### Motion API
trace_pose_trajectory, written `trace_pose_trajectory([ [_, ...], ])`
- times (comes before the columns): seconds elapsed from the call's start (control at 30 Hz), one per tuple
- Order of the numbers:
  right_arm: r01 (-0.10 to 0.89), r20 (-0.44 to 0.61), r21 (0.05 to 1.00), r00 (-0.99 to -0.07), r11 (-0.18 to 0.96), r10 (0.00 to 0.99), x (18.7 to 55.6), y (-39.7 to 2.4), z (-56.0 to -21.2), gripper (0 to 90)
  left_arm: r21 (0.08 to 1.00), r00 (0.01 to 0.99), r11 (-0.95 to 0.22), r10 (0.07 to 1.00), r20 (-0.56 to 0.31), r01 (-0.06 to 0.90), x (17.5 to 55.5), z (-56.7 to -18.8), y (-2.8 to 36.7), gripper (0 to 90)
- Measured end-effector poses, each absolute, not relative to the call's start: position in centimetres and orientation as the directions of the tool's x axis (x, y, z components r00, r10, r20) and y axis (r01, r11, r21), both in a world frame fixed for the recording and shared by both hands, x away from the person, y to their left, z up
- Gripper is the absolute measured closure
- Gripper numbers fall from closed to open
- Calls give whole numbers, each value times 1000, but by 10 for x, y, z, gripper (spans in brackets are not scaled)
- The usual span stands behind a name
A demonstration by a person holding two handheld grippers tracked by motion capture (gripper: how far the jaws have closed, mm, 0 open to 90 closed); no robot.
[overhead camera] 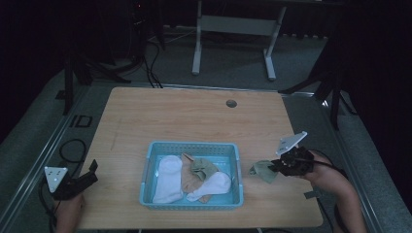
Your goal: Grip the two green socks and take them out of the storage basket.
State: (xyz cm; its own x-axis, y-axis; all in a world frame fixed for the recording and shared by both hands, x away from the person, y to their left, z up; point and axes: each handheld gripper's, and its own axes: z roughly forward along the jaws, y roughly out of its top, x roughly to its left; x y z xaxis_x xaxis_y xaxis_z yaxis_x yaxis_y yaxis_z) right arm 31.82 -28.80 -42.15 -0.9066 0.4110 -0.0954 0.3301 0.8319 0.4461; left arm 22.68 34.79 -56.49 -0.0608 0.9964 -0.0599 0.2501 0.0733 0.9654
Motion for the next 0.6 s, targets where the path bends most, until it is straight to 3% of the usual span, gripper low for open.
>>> trace_pose_trajectory([
  [0.6,437,12,339,-887,833,461,322,-298,-493,788,966,-63,73,996,-59,247,227,-565,347,4],
])
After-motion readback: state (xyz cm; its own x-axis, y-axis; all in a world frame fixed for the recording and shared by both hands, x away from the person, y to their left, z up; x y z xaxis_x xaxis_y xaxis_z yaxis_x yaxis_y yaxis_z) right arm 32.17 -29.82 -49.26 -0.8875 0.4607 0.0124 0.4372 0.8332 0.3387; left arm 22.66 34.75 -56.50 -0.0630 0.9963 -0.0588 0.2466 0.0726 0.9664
